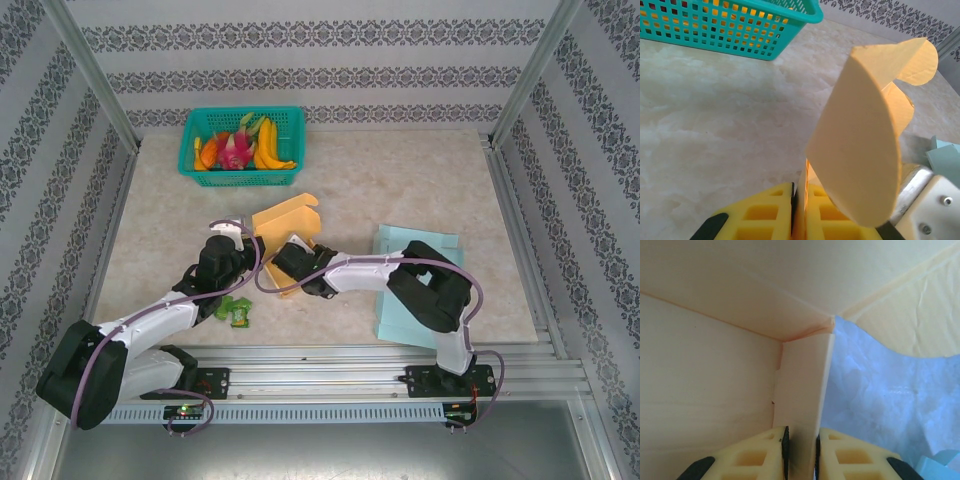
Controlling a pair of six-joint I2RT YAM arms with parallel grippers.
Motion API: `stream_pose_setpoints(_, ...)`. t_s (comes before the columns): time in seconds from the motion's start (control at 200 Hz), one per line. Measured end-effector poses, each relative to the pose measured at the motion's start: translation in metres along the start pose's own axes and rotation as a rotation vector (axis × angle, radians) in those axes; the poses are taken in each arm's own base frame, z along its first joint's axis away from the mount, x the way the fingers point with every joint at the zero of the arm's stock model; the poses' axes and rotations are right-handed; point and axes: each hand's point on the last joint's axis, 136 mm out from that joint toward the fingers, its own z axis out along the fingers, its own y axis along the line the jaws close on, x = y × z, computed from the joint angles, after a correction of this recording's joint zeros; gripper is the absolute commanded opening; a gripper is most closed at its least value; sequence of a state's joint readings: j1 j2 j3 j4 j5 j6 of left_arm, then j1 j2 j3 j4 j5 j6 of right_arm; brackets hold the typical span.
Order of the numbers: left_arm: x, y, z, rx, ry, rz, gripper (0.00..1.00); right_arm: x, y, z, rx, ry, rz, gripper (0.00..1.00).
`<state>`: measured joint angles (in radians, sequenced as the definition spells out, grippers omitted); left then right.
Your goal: Fold the paper box
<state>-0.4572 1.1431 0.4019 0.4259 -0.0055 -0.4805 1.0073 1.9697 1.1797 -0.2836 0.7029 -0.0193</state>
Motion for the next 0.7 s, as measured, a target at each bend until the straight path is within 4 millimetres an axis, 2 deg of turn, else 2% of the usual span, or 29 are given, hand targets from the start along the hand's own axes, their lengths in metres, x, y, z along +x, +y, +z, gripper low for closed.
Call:
stream_pose_setpoints(0.475, 0.013, 0.010, -0.001, -0.040, 0.039, 0.004, 0.13, 0.002, -0.007, 0.002, 0.140, 0.051, -0.118, 0.22)
stream_pose_setpoints(0.59, 0.015, 0.010, -0.001, -0.038, 0.045, 0.004, 0.13, 0.002, -0.005, 0.002, 0.132, 0.050, -0.120, 0.27)
stream_pose_setpoints(0.699, 0.013, 0.006, -0.002, -0.018, 0.042, 0.004, 0.13, 0.005, 0.001, -0.002, 0.054, 0.030, -0.088, 0.33)
